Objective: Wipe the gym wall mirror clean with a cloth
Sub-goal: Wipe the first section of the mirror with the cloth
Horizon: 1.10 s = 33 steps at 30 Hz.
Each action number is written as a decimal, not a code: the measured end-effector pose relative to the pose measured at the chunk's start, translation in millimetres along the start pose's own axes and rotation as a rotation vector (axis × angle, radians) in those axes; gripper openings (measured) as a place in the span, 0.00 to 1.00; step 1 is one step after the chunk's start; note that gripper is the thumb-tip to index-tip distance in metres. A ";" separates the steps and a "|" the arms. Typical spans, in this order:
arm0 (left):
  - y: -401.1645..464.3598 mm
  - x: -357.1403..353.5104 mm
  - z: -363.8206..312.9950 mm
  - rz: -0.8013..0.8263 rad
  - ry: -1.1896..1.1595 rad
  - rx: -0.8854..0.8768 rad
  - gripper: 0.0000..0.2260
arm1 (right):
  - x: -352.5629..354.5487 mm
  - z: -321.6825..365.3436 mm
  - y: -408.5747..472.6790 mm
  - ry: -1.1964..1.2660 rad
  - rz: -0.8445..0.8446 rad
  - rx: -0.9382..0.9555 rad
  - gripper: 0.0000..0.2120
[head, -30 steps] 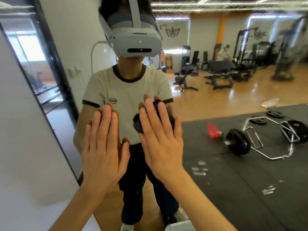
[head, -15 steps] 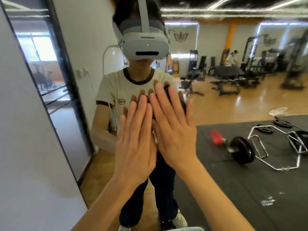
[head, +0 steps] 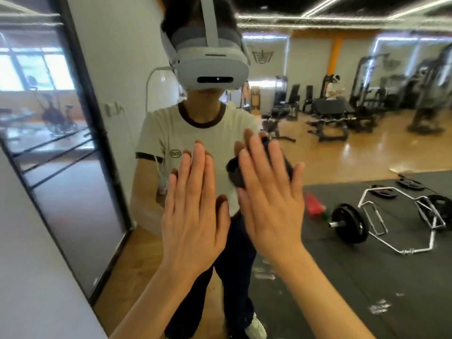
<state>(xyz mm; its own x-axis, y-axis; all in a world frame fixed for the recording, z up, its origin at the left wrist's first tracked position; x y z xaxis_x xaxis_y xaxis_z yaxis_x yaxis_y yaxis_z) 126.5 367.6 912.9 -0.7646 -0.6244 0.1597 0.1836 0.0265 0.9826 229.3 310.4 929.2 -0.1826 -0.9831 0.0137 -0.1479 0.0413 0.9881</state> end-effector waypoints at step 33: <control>0.1 -0.9 -1.0 0.001 0.032 0.036 0.35 | 39.7 -131.9 -60.9 0.014 -0.075 -0.634 0.29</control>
<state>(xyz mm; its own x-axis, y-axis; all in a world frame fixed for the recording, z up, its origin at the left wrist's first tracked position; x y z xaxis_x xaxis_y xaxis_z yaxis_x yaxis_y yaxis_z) 127.8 367.4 912.8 -0.7445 -0.6487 0.1581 0.1612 0.0552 0.9854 359.4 245.3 889.7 -0.1804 -0.9817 -0.0613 0.4451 -0.1371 0.8849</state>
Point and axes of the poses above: each hand's wrist, its own y-axis towards the middle knuckle, its own x-axis out of the back of the hand, z = x × y, the point moved 7 cm from there along y, towards the middle knuckle, and after that the axes turned 9 degrees about -z, right-handed, at the moved point
